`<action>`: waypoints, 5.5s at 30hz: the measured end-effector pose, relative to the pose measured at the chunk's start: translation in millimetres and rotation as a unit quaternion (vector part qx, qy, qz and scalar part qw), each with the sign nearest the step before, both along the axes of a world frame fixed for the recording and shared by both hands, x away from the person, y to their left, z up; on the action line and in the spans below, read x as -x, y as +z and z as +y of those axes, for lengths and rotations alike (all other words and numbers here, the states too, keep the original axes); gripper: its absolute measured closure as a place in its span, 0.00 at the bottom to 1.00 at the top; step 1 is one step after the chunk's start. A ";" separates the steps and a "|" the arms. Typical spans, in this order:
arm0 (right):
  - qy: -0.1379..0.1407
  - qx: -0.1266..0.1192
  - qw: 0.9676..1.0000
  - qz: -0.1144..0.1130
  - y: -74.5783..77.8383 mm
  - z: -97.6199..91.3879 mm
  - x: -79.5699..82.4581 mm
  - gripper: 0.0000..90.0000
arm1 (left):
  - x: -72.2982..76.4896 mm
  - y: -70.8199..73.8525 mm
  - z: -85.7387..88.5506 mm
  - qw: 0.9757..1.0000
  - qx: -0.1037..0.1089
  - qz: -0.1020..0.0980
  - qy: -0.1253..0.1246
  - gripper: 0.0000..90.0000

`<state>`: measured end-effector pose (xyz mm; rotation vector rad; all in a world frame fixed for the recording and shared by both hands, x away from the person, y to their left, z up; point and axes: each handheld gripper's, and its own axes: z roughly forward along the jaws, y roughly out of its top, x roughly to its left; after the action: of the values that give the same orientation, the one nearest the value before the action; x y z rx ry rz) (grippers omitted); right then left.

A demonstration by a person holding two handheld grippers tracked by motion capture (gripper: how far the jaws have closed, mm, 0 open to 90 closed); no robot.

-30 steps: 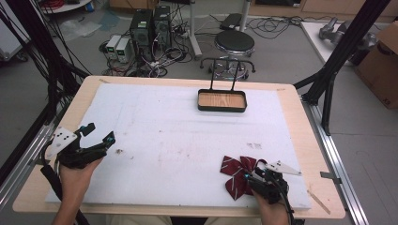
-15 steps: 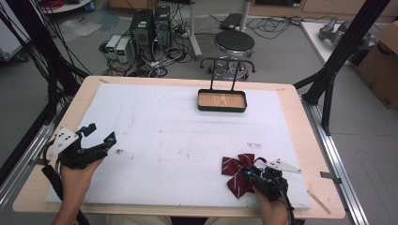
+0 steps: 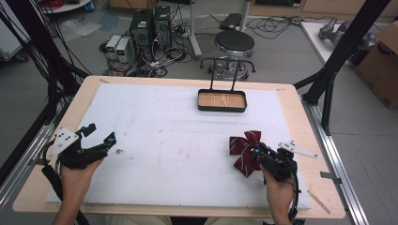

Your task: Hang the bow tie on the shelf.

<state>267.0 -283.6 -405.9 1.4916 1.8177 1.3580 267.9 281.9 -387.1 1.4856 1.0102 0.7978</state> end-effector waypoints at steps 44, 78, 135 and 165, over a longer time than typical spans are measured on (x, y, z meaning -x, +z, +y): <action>-0.035 -0.058 0.987 -0.143 92.1 -4.0 -160.6 0.82 | -4.0 -4.6 -6.4 1.000 -0.009 0.006 -0.017 0.23; 0.024 -0.072 0.993 -0.088 66.7 5.3 -228.2 0.82 | -5.9 -10.9 -15.1 0.999 -0.011 0.015 -0.042 0.23; -0.006 -0.010 0.999 -0.051 90.5 -1.1 -179.4 0.36 | -6.2 -14.0 -22.3 0.999 -0.018 0.019 -0.047 0.23; -0.012 -0.002 0.986 -0.168 102.4 -33.1 -56.6 0.13 | -7.7 -17.6 -25.1 0.999 -0.023 0.022 -0.042 0.23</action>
<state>323.6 -316.7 -303.5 1.1959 1.5792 1.4975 275.6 256.7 -404.7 1.5808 0.9604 0.7364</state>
